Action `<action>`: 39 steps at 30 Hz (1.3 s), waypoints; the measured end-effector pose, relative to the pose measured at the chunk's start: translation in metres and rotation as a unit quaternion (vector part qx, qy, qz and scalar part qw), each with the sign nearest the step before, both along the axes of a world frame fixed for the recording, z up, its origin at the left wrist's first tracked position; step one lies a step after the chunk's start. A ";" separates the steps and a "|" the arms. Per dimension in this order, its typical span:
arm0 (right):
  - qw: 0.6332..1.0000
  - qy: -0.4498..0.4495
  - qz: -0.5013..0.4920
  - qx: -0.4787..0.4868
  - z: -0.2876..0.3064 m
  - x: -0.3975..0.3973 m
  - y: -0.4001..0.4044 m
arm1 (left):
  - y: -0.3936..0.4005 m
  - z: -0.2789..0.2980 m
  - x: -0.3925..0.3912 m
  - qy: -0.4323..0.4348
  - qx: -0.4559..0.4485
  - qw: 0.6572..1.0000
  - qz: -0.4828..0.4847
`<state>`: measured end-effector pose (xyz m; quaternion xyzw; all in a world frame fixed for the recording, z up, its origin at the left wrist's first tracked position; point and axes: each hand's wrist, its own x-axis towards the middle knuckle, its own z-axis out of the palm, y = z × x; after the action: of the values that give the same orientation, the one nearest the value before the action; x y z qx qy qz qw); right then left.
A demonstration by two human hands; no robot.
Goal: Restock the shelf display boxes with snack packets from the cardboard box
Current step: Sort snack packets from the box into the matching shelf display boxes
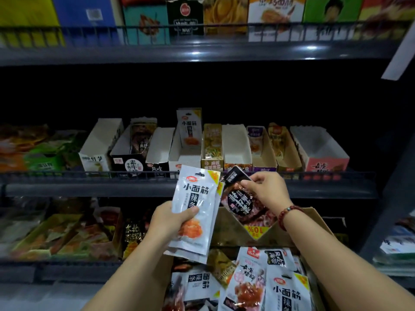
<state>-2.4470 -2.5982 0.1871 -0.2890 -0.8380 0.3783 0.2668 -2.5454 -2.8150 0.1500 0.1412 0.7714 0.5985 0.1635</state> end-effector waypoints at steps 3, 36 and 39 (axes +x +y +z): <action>0.999 -0.013 0.005 0.042 0.016 -0.007 0.009 | 0.000 0.006 -0.022 0.038 0.009 0.997 0.064; 0.951 0.025 0.203 -0.233 0.074 -0.237 -0.055 | -0.040 0.016 -0.156 0.054 0.224 0.943 0.239; 0.958 0.078 0.164 -0.222 0.080 -0.270 -0.060 | -0.055 0.012 -0.172 0.071 0.215 0.933 0.280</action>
<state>-2.7173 -2.6587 0.2675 -0.1694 -0.7450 0.6150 0.1950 -2.7174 -2.8703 0.1622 -0.0066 0.6424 0.7598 -0.0994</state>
